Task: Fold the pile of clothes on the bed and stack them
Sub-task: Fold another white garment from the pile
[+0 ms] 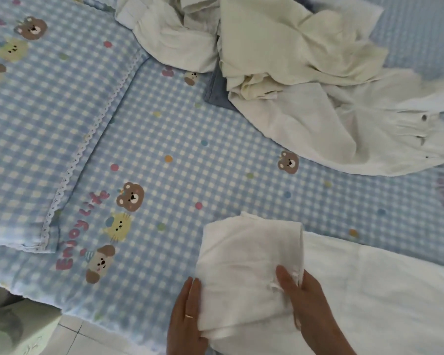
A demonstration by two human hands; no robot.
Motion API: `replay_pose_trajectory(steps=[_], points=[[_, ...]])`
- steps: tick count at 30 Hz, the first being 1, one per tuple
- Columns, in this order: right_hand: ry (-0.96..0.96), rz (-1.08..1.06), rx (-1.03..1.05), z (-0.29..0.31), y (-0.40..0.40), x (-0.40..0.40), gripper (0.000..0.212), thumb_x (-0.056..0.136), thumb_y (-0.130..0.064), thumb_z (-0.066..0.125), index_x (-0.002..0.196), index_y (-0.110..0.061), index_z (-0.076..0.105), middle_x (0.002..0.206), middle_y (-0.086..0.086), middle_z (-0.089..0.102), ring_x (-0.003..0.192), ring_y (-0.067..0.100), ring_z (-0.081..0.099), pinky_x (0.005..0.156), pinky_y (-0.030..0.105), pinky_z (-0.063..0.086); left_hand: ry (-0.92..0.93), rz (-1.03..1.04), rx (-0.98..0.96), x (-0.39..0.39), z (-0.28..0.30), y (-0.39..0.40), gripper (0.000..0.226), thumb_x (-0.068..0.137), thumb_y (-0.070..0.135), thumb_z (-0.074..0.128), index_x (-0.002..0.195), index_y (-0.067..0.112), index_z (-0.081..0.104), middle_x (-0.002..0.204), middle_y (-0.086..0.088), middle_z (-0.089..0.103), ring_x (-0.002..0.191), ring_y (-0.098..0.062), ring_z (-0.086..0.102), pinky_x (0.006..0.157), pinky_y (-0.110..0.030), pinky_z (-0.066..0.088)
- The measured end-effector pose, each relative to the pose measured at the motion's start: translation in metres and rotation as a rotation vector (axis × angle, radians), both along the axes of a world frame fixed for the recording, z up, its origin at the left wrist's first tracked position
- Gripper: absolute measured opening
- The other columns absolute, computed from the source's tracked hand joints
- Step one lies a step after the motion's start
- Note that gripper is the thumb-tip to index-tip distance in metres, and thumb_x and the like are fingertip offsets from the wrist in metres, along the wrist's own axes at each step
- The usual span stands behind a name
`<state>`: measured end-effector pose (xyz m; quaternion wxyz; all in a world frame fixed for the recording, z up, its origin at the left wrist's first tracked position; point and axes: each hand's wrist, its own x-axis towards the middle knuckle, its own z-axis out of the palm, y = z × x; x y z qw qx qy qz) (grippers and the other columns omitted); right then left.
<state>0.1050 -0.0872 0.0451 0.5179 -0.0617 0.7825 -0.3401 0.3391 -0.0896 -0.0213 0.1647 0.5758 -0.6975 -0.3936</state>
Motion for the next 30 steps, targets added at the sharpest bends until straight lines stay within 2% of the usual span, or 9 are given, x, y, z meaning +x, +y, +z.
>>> replay_pose_trajectory(steps=[3, 6, 8, 10, 15, 19, 24, 27, 30], points=[[-0.006, -0.127, 0.018, -0.016, 0.039, -0.043, 0.021, 0.090, -0.023, 0.060, 0.099, -0.006, 0.070, 0.091, 0.016, 0.074, 0.088, 0.036, 0.067, 0.086, 0.057, 0.050, -0.126, -0.131, -0.039, -0.026, -0.007, 0.021, 0.063, 0.077, 0.011, 0.039, 0.135, 0.035, 0.033, 0.150, 0.032, 0.011, 0.136, -0.003, 0.027, 0.098, -0.014, 0.033], [-0.011, -0.178, -0.002, -0.032, 0.070, -0.072, 0.020, 0.093, -0.018, 0.054, 0.099, -0.005, 0.069, 0.092, 0.015, 0.074, 0.091, 0.034, 0.068, 0.090, 0.056, 0.050, -0.285, -0.372, -0.189, -0.044, -0.017, 0.032, 0.039, 0.096, 0.011, 0.024, 0.129, 0.018, 0.044, 0.139, -0.006, 0.050, 0.145, -0.009, 0.009, 0.108, -0.025, 0.022], [-0.014, -0.203, -0.019, -0.043, 0.085, -0.087, 0.021, 0.094, -0.017, 0.053, 0.100, -0.006, 0.069, 0.094, 0.015, 0.074, 0.092, 0.032, 0.068, 0.090, 0.052, 0.051, -0.345, -0.473, -0.283, -0.048, -0.029, 0.038, 0.038, 0.102, 0.014, 0.018, 0.125, 0.014, 0.048, 0.126, -0.012, 0.061, 0.145, -0.015, 0.013, 0.108, -0.030, 0.023], [-0.007, -0.207, -0.011, -0.057, 0.097, -0.097, 0.020, 0.095, -0.017, 0.052, 0.101, -0.006, 0.068, 0.094, 0.014, 0.074, 0.092, 0.032, 0.068, 0.089, 0.048, 0.051, -0.373, -0.566, -0.323, -0.045, -0.039, 0.042, 0.036, 0.103, 0.018, 0.021, 0.126, 0.015, 0.048, 0.133, -0.008, 0.056, 0.145, -0.016, 0.015, 0.110, -0.031, 0.023], [0.117, -0.084, 0.118, -0.091, 0.113, -0.104, 0.022, 0.097, -0.016, 0.050, 0.095, -0.001, 0.065, 0.088, 0.016, 0.071, 0.087, 0.031, 0.065, 0.081, 0.042, 0.049, -0.422, -0.692, -0.413, -0.042, -0.059, 0.047, 0.042, 0.099, 0.018, 0.024, 0.141, 0.019, 0.030, 0.159, -0.002, 0.009, 0.146, -0.019, 0.010, 0.112, -0.033, 0.018], [0.288, -0.078, 0.142, -0.096, 0.119, -0.107, 0.023, 0.097, -0.023, 0.049, 0.079, -0.011, 0.057, 0.074, 0.004, 0.065, 0.074, 0.023, 0.060, 0.063, 0.032, 0.043, -0.433, -0.825, -0.435, -0.036, -0.055, 0.048, 0.042, 0.102, 0.014, 0.014, 0.140, 0.018, 0.032, 0.141, -0.006, 0.047, 0.142, -0.019, 0.020, 0.111, -0.032, 0.021], [0.268, -0.025, 0.228, -0.108, 0.125, -0.109, 0.029, 0.097, -0.020, 0.047, 0.079, 0.002, 0.048, 0.074, 0.015, 0.058, 0.076, 0.031, 0.054, 0.068, 0.037, 0.037, -0.454, -0.922, -0.340, -0.042, -0.040, 0.040, 0.046, 0.101, 0.019, 0.005, 0.136, 0.020, 0.035, 0.156, 0.001, 0.015, 0.146, -0.013, 0.001, 0.111, -0.029, 0.014], [0.322, 0.000, 0.250, -0.109, 0.121, -0.109, 0.026, 0.097, -0.021, 0.046, 0.077, -0.006, 0.043, 0.074, 0.014, 0.057, 0.076, 0.032, 0.054, 0.067, 0.037, 0.036, -0.335, -0.945, -0.276, -0.045, -0.032, 0.027, 0.043, 0.100, 0.031, 0.017, 0.131, 0.019, 0.044, 0.153, 0.000, 0.025, 0.145, -0.010, 0.011, 0.113, -0.023, 0.018], [0.443, -0.005, 0.252, -0.108, 0.125, -0.103, 0.023, 0.097, -0.019, 0.046, 0.076, -0.012, 0.038, 0.069, 0.013, 0.056, 0.071, 0.035, 0.054, 0.062, 0.036, 0.034, -0.265, -0.704, -0.223, -0.066, -0.024, 0.002, 0.045, 0.098, 0.027, 0.028, 0.136, 0.010, 0.046, 0.148, -0.010, 0.038, 0.141, -0.017, 0.025, 0.115, -0.028, 0.020]])
